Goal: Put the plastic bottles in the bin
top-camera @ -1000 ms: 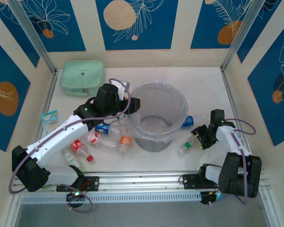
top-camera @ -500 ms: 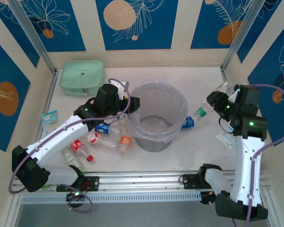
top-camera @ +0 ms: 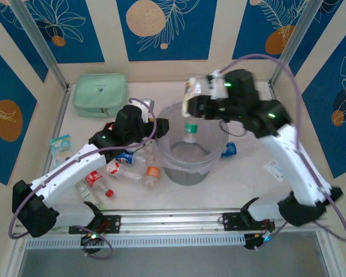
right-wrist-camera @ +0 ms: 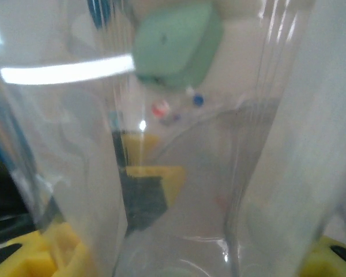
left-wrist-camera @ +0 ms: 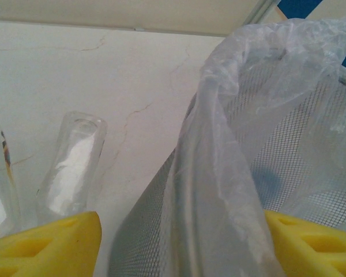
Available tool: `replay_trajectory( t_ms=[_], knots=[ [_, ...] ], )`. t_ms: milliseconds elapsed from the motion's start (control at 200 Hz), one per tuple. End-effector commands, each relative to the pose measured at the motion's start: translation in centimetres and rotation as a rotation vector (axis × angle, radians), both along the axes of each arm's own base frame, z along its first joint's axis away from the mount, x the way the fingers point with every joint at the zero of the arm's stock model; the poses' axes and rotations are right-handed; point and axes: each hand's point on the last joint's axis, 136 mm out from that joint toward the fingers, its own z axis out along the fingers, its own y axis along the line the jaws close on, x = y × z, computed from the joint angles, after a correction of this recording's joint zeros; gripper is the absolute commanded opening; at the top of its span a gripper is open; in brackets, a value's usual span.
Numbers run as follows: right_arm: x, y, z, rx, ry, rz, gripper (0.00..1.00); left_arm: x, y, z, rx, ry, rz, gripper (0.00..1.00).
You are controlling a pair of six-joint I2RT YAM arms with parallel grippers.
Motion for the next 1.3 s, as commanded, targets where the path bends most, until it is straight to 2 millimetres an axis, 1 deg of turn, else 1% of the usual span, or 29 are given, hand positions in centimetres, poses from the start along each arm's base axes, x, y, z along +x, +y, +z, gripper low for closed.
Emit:
replay_trajectory(
  t_ms=[0, 120, 290, 440, 515, 555, 635, 690, 820, 900, 976, 1061, 1206, 1296],
  knots=[
    [-1.2, -0.1, -5.8, -0.267, 0.11, 0.026, 0.11, -0.3, 0.7, 0.4, -0.007, -0.024, 0.036, 0.7],
    [-1.7, 0.2, -10.2, -0.365, 0.228, 0.029, 0.11, -0.2, 0.8, 0.5, -0.006, -0.028, 0.041, 0.7],
    [-2.0, 0.2, -16.2, -0.441, 0.361, 0.017, 0.12, -0.1, 0.8, 0.3, -0.002, -0.025, 0.043, 0.7],
    [-1.6, 0.5, -20.3, -0.481, 0.455, 0.004, 0.15, 0.1, 0.9, 0.3, 0.004, -0.03, 0.054, 0.7],
    [-1.3, 0.7, -22.4, -0.49, 0.494, 0.001, 0.19, 0.1, 0.9, 0.3, 0.003, -0.03, 0.053, 0.7],
    [-1.2, 0.7, -23.4, -0.493, 0.511, -0.005, 0.23, 0.1, 0.9, 0.2, 0.008, -0.026, 0.055, 0.7],
    [-1.0, 0.8, -24.9, -0.484, 0.54, -0.011, 0.35, 0.1, 1.0, 0.0, 0.014, -0.022, 0.058, 0.7],
    [-0.9, 0.9, -25.5, -0.475, 0.554, -0.011, 0.43, 0.1, 1.1, -0.1, 0.016, -0.02, 0.06, 0.7],
    [-0.5, 0.8, -25.7, -0.474, 0.557, -0.017, 0.62, 0.2, 1.3, -0.2, 0.021, -0.023, 0.069, 0.7],
    [-0.5, 0.6, -25.2, -0.475, 0.549, -0.021, 0.71, 0.2, 1.1, -0.3, 0.021, -0.022, 0.063, 0.7],
    [-0.8, 0.3, -24.3, -0.473, 0.534, -0.018, 0.79, 0.2, 1.3, -0.3, 0.03, -0.027, 0.069, 0.7],
    [-1.2, -0.1, -22.3, -0.462, 0.498, -0.025, 0.86, 0.2, 1.4, -0.3, 0.033, -0.029, 0.07, 0.7],
    [-1.7, -1.1, -18.0, -0.417, 0.436, -0.029, 0.89, 0.2, 1.4, -0.2, 0.024, -0.029, 0.072, 0.7],
    [-2.0, -1.7, -14.7, -0.375, 0.376, -0.031, 0.89, 0.1, 1.3, -0.3, 0.02, -0.027, 0.07, 0.7]
  ],
)
